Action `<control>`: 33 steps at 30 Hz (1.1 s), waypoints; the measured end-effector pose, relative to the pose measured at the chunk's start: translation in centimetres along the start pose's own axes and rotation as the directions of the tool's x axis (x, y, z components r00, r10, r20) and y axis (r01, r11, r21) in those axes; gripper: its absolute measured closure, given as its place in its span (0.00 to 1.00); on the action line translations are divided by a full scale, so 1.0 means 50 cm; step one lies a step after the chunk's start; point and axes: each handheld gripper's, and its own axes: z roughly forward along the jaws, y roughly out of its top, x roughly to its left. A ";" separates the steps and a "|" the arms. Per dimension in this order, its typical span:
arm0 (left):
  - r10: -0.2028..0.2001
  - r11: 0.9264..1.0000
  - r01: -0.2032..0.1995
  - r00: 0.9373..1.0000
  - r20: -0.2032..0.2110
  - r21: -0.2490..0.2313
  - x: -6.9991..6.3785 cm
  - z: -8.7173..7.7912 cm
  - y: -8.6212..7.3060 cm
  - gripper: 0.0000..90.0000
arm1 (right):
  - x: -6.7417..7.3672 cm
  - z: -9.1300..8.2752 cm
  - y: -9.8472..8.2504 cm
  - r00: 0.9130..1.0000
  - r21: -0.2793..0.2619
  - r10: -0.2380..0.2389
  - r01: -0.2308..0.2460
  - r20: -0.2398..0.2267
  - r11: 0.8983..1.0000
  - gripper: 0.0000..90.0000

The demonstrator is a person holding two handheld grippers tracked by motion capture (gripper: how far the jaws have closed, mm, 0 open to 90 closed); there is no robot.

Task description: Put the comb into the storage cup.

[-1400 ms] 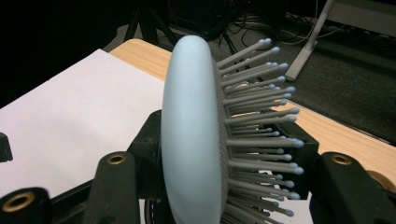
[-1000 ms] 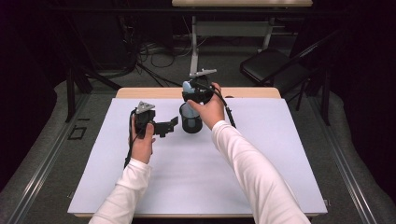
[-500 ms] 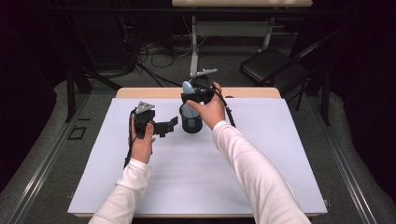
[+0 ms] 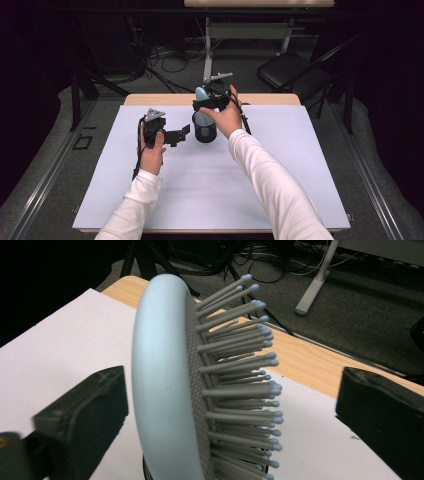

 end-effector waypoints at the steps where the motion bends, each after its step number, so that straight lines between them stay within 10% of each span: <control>1: 0.000 1.000 0.000 1.000 0.001 0.000 0.000 0.000 0.000 0.01 | 0.000 -0.001 0.000 1.000 0.000 0.003 -0.003 0.000 1.000 0.00; 33: 0.001 1.000 -0.001 1.000 0.004 0.004 -0.001 0.000 0.000 0.01 | 0.004 -0.040 0.014 0.999 -0.003 -0.022 0.022 -0.027 1.000 0.00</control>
